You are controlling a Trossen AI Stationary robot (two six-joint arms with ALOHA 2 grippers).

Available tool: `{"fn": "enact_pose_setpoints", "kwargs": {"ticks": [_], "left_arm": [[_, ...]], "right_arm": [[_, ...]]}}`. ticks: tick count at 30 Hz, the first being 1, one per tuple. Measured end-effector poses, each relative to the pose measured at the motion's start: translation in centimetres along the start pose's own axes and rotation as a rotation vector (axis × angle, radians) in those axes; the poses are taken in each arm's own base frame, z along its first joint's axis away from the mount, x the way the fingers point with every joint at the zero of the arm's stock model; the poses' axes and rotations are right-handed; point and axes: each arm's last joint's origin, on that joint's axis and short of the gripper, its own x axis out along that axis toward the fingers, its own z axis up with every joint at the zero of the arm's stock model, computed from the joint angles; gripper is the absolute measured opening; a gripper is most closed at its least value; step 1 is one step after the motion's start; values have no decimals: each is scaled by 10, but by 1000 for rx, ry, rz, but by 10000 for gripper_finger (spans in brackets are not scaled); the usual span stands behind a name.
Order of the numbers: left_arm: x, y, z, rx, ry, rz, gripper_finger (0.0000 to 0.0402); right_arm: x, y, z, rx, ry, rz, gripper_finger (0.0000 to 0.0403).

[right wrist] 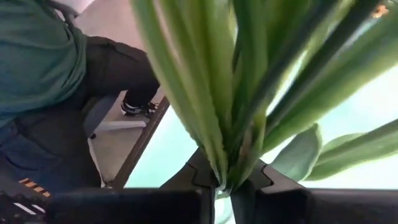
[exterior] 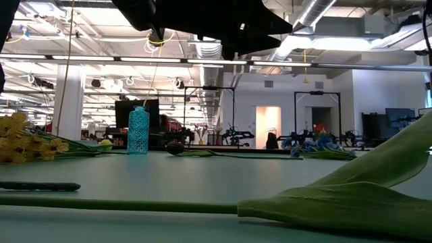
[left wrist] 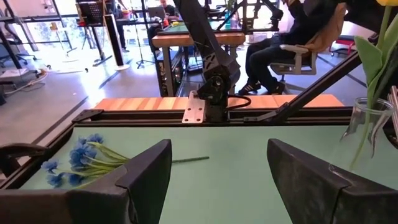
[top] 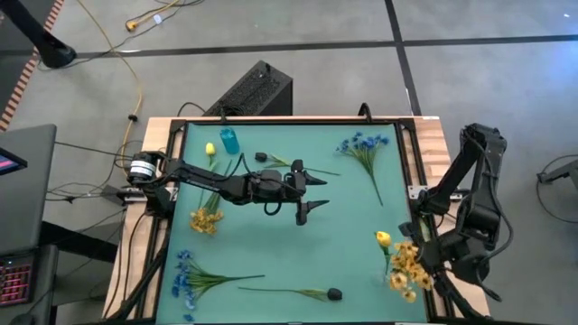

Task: Sort flowers into vase by color
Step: Put the right yellow flower into the transparent vase, then put the yellow flower into the transparent vase

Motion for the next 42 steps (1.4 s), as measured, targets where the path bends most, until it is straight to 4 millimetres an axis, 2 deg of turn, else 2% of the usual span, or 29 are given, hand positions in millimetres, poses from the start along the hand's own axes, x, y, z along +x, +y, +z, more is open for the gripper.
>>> {"fn": "enact_pose_setpoints", "kwargs": {"ticks": [11,17,23,31,34,38,42], "left_arm": [[0,0,0,-6,-2,0,254],[0,0,0,-6,1,0,254],[0,0,-1,-5,13,0,254],[-2,-2,-7,-3,97,-78,254],[-9,-2,-2,-17,141,-93,254],[-28,2,9,-44,257,-53,254],[-55,10,12,-113,461,118,254]], "right_arm": [[-5,-3,1,34,-15,10,114],[-8,-6,0,108,-8,8,182],[-8,-3,-2,152,56,88,248],[-15,-7,-7,303,166,164,253],[-21,-11,-8,358,190,181,253],[-29,-19,-12,402,210,169,253],[-34,-23,-14,401,218,158,253]]}}
